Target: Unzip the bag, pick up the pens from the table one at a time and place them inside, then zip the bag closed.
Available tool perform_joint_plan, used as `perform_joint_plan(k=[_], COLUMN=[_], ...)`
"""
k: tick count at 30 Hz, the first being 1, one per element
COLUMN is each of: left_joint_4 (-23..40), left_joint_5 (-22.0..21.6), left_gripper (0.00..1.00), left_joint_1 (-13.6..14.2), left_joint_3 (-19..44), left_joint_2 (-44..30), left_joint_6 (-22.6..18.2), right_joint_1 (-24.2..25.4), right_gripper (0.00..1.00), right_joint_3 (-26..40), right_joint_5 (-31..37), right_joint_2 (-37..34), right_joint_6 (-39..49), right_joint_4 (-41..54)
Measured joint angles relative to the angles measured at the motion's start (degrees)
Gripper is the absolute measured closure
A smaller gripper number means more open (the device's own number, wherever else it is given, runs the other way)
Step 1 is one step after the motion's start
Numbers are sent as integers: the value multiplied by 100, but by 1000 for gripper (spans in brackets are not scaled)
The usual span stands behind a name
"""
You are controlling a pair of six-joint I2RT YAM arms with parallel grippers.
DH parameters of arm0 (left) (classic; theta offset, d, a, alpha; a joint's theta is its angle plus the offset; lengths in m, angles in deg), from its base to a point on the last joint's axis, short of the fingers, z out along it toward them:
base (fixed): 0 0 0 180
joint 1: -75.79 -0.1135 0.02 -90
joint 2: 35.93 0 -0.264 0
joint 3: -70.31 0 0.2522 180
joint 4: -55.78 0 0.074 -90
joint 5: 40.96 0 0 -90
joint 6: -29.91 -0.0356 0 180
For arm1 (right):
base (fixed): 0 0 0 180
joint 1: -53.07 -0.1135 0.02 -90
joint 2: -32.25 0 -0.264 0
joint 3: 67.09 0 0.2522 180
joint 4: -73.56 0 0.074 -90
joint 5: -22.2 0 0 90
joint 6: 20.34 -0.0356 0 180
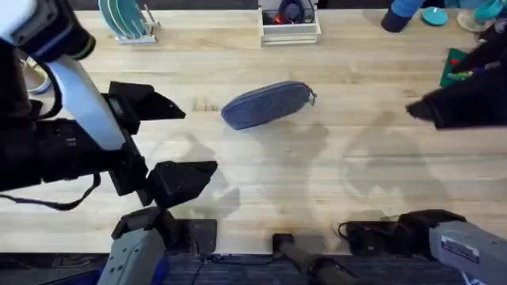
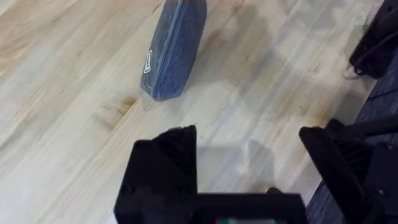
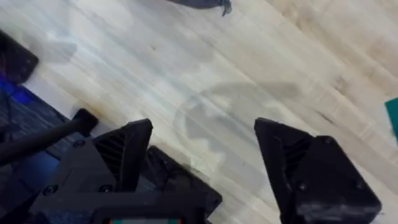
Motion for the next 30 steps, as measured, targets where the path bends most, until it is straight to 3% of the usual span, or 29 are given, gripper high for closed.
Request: perform_joint_plan(k=[14, 30], left_joint_4=[2, 2], left_joint_5=[-7, -7], left_gripper=[6, 6], left_joint_1=[0, 0], left_joint_3=[0, 0], left_joint_2=[0, 0], left_joint_6=[28, 46], right_joint_1=[0, 0], right_gripper=[4, 5], right_joint_3=[-1530, -1641], right_joint_5=[2, 13], right_joint_2=[1430, 1777], right_joint_6=[-482, -422], right_joint_4=[-327, -373])
